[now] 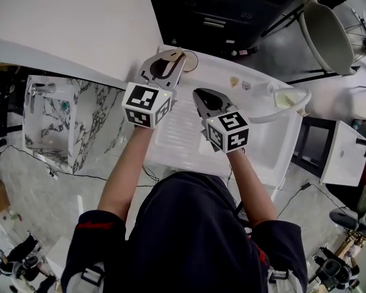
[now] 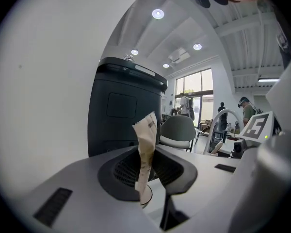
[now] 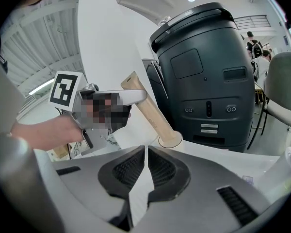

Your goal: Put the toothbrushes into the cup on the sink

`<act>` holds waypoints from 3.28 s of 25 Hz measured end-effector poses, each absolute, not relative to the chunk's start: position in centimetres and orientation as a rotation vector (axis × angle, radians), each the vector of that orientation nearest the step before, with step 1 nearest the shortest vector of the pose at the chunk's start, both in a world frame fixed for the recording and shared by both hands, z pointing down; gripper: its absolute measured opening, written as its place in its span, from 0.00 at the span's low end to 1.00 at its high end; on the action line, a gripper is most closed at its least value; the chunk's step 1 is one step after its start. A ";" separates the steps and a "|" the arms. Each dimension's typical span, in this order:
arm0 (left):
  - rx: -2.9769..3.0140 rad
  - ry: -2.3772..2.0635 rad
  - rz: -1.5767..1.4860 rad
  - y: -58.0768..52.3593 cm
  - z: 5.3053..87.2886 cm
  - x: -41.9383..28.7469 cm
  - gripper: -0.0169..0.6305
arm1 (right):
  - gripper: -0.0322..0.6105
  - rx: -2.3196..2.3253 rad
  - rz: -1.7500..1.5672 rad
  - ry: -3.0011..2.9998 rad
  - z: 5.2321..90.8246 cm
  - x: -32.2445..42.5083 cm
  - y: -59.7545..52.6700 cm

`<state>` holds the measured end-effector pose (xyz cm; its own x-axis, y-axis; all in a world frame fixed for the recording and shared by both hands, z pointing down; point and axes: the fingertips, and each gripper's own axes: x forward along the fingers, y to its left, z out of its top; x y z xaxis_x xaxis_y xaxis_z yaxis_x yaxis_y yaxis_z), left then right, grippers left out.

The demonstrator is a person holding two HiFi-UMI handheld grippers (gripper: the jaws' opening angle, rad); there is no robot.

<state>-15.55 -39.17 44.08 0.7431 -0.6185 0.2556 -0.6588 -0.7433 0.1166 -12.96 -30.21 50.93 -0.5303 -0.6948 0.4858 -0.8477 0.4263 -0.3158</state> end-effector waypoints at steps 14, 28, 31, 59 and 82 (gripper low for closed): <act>2.699 -0.991 0.337 -40.0 47.9 -14.9 0.14 | 0.12 1.316 0.790 -2.394 51.5 -13.3 -30.4; 2.658 -0.971 0.451 -39.5 51.7 -14.7 0.14 | 0.12 1.320 0.802 -2.392 51.6 -13.2 -30.2; 2.653 -0.956 0.468 -39.2 52.2 -14.6 0.14 | 0.12 1.325 0.805 -2.393 51.5 -13.1 -30.2; 2.654 -0.981 0.410 -35.4 49.6 -16.0 0.29 | 0.12 1.370 0.760 -2.426 49.6 -12.7 -29.2; 2.762 -0.982 0.294 -25.0 43.2 -20.6 0.06 | 0.12 1.484 0.588 -2.450 44.3 -14.9 -23.9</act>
<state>-20.59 -25.01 43.23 0.7600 -0.5999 0.2502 -0.6387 -0.7606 0.1162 -14.95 -23.86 44.35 -0.4678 -0.7969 0.3823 -0.8836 0.4114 -0.2237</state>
